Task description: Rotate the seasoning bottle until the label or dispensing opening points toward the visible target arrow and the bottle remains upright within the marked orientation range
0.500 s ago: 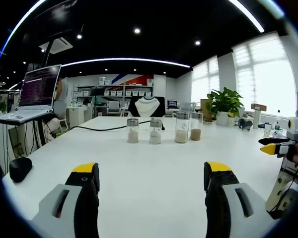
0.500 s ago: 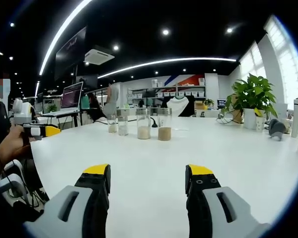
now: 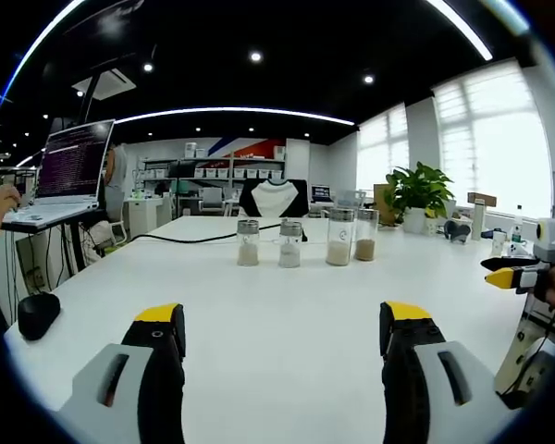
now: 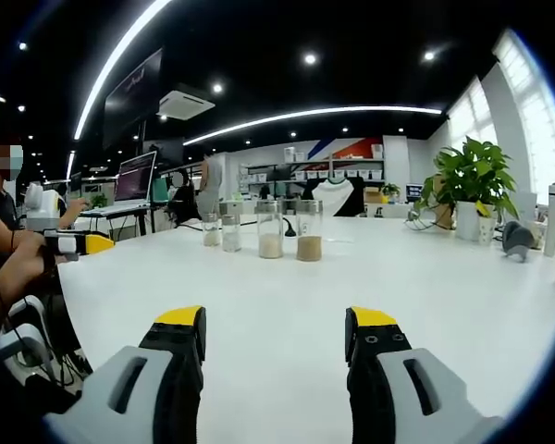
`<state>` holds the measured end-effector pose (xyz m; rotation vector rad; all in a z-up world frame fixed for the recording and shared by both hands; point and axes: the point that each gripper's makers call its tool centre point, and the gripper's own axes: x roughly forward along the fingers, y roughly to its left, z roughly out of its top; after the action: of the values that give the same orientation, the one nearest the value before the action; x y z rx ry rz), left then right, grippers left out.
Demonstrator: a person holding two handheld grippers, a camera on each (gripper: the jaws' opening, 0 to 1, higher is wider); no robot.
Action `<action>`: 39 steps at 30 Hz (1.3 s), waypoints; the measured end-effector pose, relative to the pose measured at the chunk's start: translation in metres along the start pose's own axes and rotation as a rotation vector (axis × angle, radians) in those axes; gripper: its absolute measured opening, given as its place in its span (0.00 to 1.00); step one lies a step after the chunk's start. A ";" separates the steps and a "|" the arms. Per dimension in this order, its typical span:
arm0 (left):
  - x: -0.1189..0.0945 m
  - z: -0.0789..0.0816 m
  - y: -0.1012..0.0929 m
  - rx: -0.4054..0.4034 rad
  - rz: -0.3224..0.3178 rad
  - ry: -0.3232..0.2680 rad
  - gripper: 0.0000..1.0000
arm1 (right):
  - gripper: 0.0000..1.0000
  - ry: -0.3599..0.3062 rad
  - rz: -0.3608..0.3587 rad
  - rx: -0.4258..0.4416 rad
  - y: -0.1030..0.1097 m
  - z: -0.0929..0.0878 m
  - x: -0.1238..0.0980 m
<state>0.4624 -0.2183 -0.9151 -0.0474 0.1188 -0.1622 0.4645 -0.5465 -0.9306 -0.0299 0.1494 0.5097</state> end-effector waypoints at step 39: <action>0.000 -0.002 0.011 -0.003 0.015 0.007 0.91 | 0.60 0.004 0.003 -0.004 0.002 0.000 0.001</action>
<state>0.4638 -0.2076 -0.9176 -0.0490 0.1263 -0.1470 0.4648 -0.5443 -0.9311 -0.0341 0.1523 0.5130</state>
